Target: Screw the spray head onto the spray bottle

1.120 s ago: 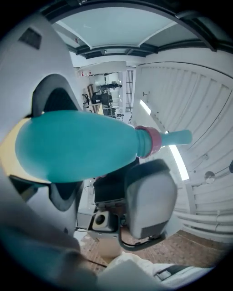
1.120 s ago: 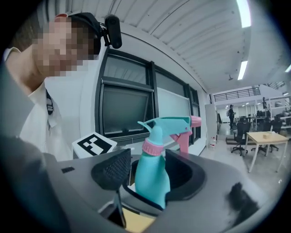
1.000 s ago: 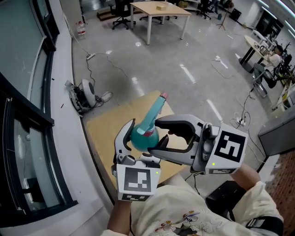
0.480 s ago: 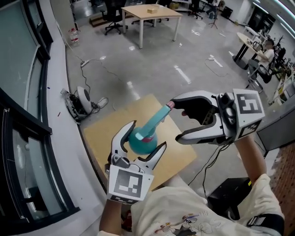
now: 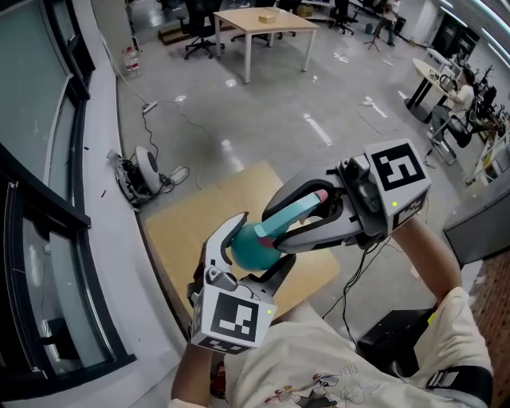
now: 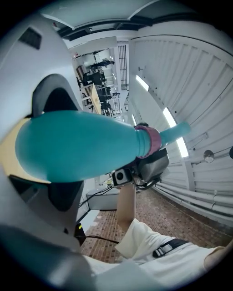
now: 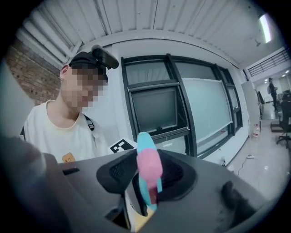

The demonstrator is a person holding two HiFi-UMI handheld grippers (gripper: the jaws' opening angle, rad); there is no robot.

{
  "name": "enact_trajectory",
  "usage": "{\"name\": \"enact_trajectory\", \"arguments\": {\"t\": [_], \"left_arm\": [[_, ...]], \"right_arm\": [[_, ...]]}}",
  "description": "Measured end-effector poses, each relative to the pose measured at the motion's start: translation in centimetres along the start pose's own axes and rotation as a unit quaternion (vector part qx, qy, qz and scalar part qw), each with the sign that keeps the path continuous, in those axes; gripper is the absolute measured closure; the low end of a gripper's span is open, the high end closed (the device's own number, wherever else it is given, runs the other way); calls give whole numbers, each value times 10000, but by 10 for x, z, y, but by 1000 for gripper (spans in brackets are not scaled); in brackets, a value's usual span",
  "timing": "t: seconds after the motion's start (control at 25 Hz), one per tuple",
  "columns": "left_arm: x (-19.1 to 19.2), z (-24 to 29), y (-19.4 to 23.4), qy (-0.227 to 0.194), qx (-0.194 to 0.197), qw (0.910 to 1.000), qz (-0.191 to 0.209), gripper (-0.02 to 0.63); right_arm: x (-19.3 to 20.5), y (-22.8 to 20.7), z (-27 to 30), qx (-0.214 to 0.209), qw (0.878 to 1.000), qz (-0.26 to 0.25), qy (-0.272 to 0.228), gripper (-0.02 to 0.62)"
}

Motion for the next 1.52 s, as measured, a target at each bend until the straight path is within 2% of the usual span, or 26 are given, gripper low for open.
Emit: {"name": "enact_trajectory", "arguments": {"t": [0.16, 0.32, 0.4, 0.56, 0.64, 0.72, 0.8, 0.92, 1.04, 1.12, 1.2, 1.36, 1.44, 1.52], "left_arm": [[-3, 3, -5, 314, 130, 9994, 52, 192], [-10, 12, -12, 613, 411, 9973, -26, 192], [-8, 12, -13, 688, 611, 9957, -140, 190], [-3, 9, -20, 825, 962, 9916, -258, 192], [-1, 8, -20, 793, 902, 9925, -208, 192], [-2, 5, -18, 697, 769, 9943, -226, 192], [-3, 3, -16, 657, 629, 9955, -282, 192], [2, 3, -13, 785, 321, 9960, -263, 192], [9, 3, -8, 916, -99, 9954, -244, 192], [12, 5, -4, 986, -412, 9941, -201, 192], [15, 7, 0, 1051, -721, 9918, -132, 192], [23, 14, 3, 1084, -1117, 9878, -106, 192], [21, 18, 2, 955, -1107, 9888, -295, 192], [18, 22, 3, 780, -1047, 9901, -510, 192]], "right_arm": [[-8, 4, -2, -148, 9975, -270, 630, 465], [-20, 14, -5, -409, 9888, -573, 1318, 466], [-23, 16, 0, -531, 9784, -854, 1806, 466], [-20, 23, 8, -810, 9477, -1351, 2777, 466], [-19, 24, 12, -829, 9470, -1324, 2808, 466], [-19, 23, 13, -692, 9563, -1130, 2606, 466], [-17, 20, 12, -491, 9658, -920, 2375, 466], [-11, 17, 11, -30, 9717, -727, 2248, 466], [-5, 13, 13, 675, 9741, -563, 2082, 466], [-1, 10, 12, 1334, 9728, -350, 1860, 466], [3, 9, 11, 2074, 9653, -41, 1588, 466], [13, 10, 12, 3303, 9365, 374, 1118, 466], [13, 12, 11, 3573, 9272, 425, 1040, 466], [11, 12, 12, 3574, 9266, 424, 1088, 451]]}}
Point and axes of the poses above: the fingertips, and each gripper's own axes: z forward along the fingers, y to its left, x out of its underside, the point moved 8 cm from there along -z, backward along the fingers, and after that the axes turned 14 degrees about -y, right-handed, at the moved point
